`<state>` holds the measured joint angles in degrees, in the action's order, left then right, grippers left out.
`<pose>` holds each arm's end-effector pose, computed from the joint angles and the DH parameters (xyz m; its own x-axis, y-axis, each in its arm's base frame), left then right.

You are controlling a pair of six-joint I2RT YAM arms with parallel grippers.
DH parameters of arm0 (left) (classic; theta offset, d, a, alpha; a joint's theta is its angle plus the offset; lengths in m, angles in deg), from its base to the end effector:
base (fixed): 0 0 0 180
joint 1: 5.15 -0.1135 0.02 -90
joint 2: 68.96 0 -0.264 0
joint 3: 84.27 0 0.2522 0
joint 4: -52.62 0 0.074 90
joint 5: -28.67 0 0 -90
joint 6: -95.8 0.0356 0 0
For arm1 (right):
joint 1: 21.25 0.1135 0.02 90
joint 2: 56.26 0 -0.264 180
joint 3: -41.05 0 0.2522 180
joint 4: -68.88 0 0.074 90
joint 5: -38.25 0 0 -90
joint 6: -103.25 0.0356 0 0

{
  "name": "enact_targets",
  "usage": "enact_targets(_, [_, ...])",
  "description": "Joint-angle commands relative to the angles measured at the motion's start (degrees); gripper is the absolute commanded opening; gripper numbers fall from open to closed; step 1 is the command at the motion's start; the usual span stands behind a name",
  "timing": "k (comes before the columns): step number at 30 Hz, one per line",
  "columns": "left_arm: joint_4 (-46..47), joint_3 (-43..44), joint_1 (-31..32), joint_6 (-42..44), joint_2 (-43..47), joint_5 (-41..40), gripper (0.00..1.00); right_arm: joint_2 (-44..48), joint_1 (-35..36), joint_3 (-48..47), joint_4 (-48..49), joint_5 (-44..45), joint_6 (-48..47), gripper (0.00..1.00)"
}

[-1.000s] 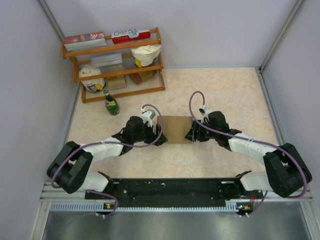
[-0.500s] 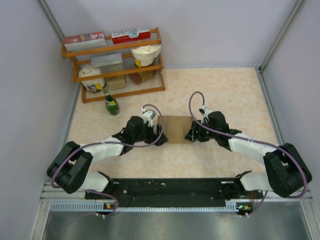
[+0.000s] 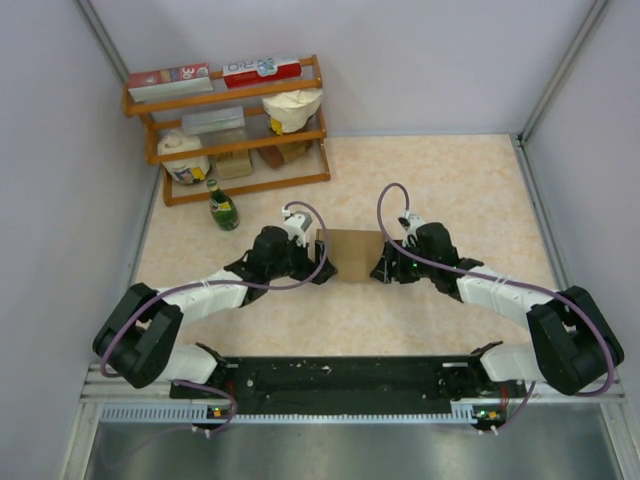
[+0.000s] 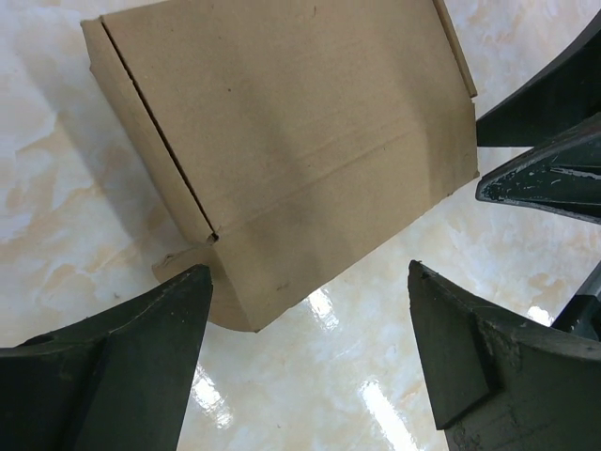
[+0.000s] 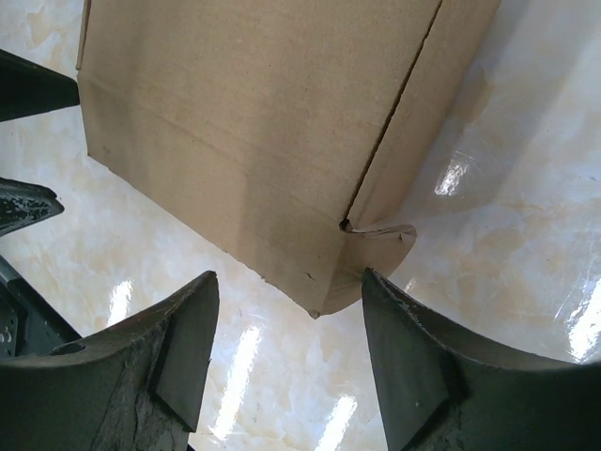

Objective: Fold the paper box

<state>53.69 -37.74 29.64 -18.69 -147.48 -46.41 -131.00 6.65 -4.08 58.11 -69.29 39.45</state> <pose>0.2201 -0.1641 0.1829 -0.6878 -0.0099 -0.7259 0.4919 0.7290 -0.4760 0.2177 0.1274 0.1736 -0.8003 0.0526 -0.5973 -0.3296 0.7936 0.5115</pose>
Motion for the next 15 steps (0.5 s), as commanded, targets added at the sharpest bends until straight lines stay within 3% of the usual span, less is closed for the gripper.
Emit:
enact_targets(1, [-0.5,2.9,0.3,1.8,0.0,-2.0,0.89,0.3,0.0,-1.1,0.9,1.2,-1.5,0.62])
enact_targets(15, [-2.5,3.1,0.3,3.2,-1.6,-4.6,0.9,-2.1,0.0,-2.6,1.3,1.3,-2.3,0.65])
